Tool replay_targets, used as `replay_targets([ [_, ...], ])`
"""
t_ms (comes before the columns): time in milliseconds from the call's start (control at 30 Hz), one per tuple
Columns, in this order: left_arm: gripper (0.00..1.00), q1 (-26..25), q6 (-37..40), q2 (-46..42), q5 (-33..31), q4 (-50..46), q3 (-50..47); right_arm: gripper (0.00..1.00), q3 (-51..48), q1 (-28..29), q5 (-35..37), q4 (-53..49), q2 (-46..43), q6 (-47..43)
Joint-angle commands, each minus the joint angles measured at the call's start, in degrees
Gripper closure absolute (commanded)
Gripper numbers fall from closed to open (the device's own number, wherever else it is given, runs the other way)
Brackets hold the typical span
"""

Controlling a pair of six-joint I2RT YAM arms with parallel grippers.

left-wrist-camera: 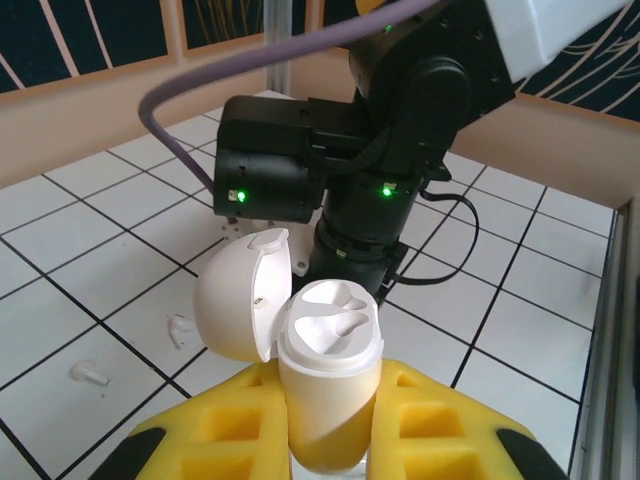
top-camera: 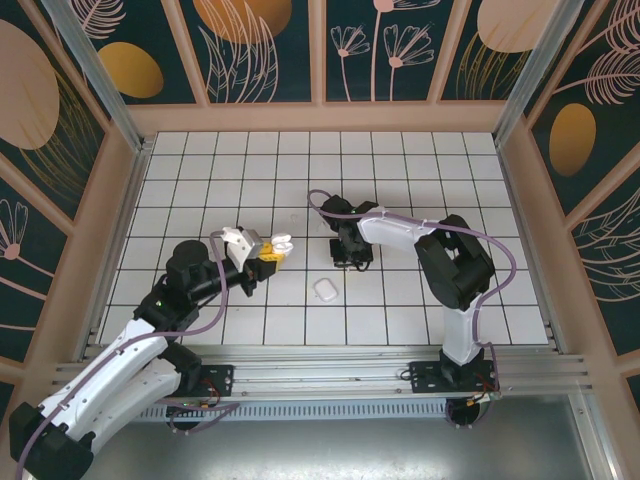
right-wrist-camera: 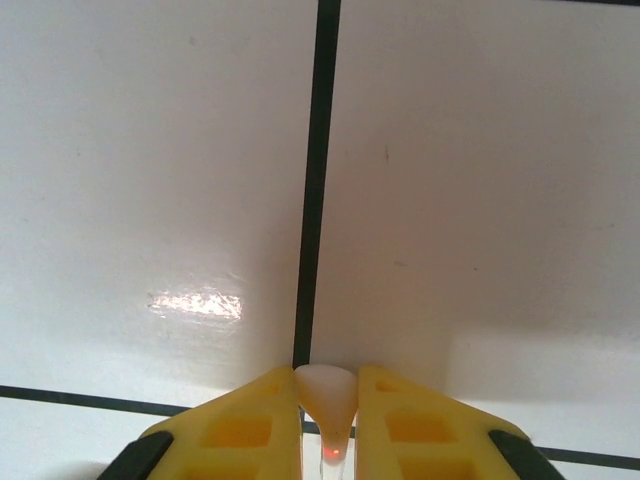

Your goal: Insert the wireless bluetooth earbuds into the charging case

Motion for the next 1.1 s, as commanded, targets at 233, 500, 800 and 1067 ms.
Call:
replay_targets([
  [233,1.00,-0.3,-0.1,1.0,8.3,7.2,-1.6,0.87,-3.0,0.4,3.4,3.9,-6.0,-0.8],
  [500,1.00,-0.3,-3.5,2.7,11.2,13.0,-2.4,0.89,-5.2,0.3,4.5,6.8,-15.5,-3.3],
  [800,1.00,-0.2,-6.1,5.9,11.3,17.6,-2.6,0.92,-8.6,0.3,2.3,14.6,-27.2,-7.9],
  [1067,1.00,-0.4,-8.8,10.7,12.6,23.2,-2.0,0.92,-11.4,0.3,-0.7,20.5,-36.2,-12.5],
])
